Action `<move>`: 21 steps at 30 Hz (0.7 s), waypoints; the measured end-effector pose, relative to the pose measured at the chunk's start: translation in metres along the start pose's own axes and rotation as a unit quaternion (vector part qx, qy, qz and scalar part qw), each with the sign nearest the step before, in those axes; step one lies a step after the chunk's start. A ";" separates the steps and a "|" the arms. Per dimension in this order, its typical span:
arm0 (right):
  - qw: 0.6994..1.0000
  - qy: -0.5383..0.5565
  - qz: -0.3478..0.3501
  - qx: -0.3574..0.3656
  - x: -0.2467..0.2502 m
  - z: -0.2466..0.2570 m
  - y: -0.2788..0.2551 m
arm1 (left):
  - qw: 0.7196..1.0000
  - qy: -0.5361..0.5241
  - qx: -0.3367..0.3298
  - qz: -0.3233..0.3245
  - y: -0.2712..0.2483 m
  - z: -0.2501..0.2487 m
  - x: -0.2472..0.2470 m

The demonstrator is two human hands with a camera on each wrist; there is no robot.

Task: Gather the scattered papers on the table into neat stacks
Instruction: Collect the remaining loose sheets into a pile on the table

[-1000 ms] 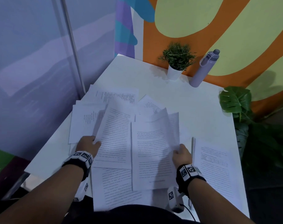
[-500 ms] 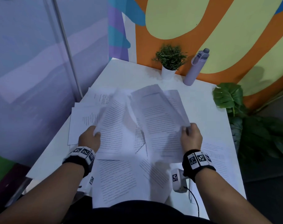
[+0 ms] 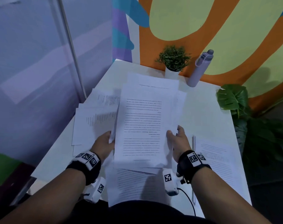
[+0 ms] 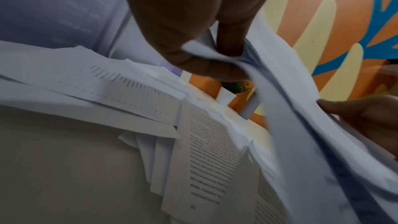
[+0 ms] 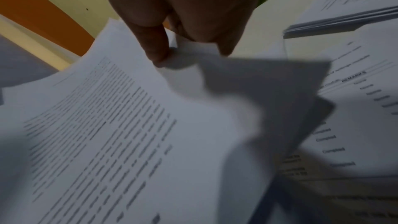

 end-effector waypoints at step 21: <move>0.972 -0.114 -0.206 0.000 0.067 -0.008 0.013 | 0.949 0.271 0.098 -0.123 0.037 0.035 0.076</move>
Point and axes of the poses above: each hand's wrist, its own y-axis towards the middle knuckle, its own x-axis out of the back of the hand, z = x × y, the point moved 3 cm from there along y, towards the middle knuckle, and after that the axes turned 3 degrees about x, right-handed, at the moved point
